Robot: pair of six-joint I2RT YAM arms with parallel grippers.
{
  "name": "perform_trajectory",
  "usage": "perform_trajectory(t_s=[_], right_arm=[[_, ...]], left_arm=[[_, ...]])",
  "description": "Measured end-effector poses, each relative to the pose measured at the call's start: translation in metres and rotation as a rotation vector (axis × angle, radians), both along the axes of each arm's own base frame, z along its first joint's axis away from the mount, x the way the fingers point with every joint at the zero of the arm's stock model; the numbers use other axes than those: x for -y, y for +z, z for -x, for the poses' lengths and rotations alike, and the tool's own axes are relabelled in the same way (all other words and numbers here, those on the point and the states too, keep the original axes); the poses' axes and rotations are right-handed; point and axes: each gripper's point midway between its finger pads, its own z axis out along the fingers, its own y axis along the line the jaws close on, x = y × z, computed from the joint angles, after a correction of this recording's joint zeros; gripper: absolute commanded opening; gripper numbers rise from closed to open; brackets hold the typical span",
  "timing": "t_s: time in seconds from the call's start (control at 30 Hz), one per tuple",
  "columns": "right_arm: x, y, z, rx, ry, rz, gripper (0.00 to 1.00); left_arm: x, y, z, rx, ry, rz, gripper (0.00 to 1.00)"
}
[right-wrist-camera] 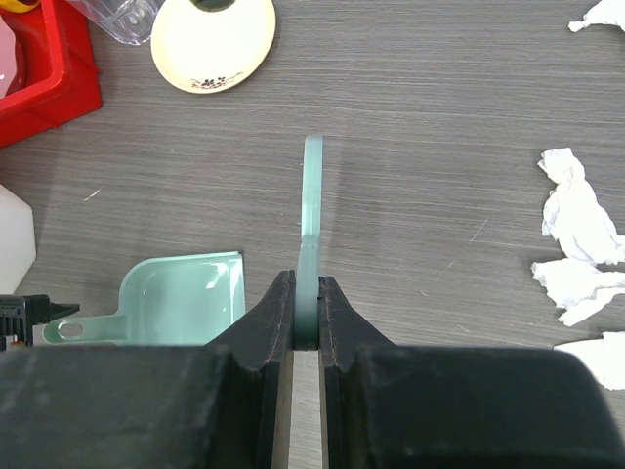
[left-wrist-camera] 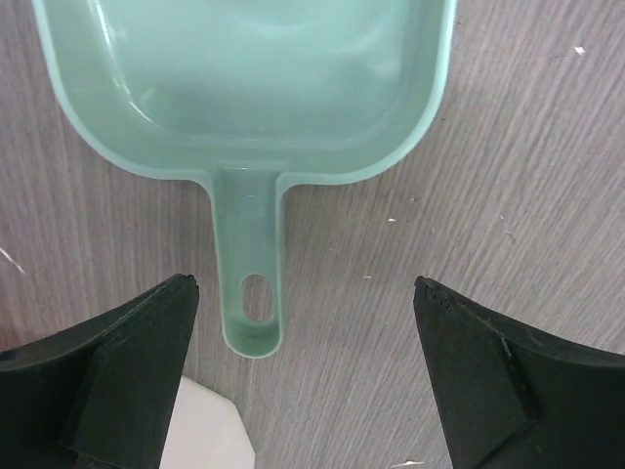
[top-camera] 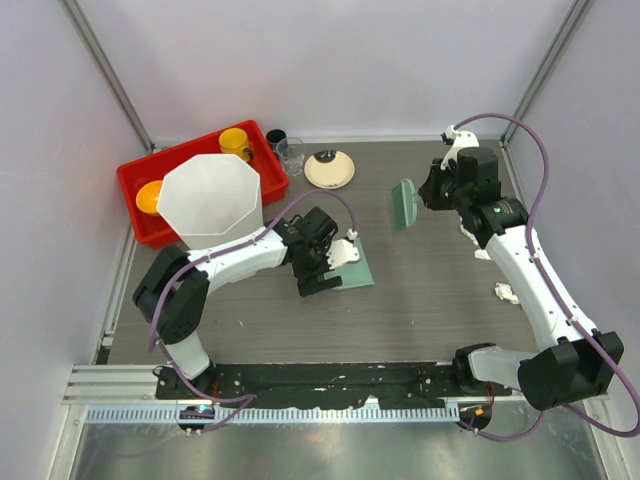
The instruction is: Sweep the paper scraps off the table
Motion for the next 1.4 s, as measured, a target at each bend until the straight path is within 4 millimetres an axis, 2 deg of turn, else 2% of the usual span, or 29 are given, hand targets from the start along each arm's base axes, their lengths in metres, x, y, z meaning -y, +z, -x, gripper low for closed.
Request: perform_trajectory(t_s=[0.23,0.47,0.6,0.73,0.83,0.97,1.17,1.27,1.37,1.4], right_arm=[[-0.001,0.0,0.0,-0.001,0.006,-0.004,0.01],[-0.002,0.0,0.001,-0.001,0.012,-0.007,0.01],[-0.003,0.0,0.001,-0.002,0.013,-0.007,0.01],[-0.003,0.0,0.001,-0.002,0.015,-0.008,0.01],[-0.003,0.0,0.001,-0.002,0.016,-0.009,0.01],[-0.003,0.0,0.001,-0.002,0.016,-0.009,0.01],[-0.003,0.0,0.001,-0.001,0.016,-0.009,0.01],[-0.003,0.0,0.001,-0.001,0.016,-0.009,0.01],[-0.003,0.0,0.001,-0.001,0.016,-0.009,0.01],[-0.003,0.0,0.001,-0.001,0.016,-0.009,0.01]], left_arm=[[-0.001,-0.003,0.01,-0.048,-0.006,0.001,0.93],[-0.003,-0.003,0.01,-0.048,-0.005,-0.005,0.95],[-0.005,0.004,-0.005,0.021,0.016,-0.031,0.96],[0.002,0.016,-0.029,0.089,0.043,-0.05,0.96],[0.004,0.009,-0.036,0.067,0.056,-0.065,0.96],[-0.008,-0.01,-0.027,-0.019,0.064,-0.109,0.96],[-0.019,-0.017,-0.016,-0.102,0.086,-0.106,0.95],[-0.027,-0.027,-0.005,-0.135,0.094,-0.117,0.93],[-0.034,-0.038,0.005,-0.164,0.097,-0.133,0.81],[-0.036,-0.041,0.007,-0.171,0.098,-0.136,0.71]])
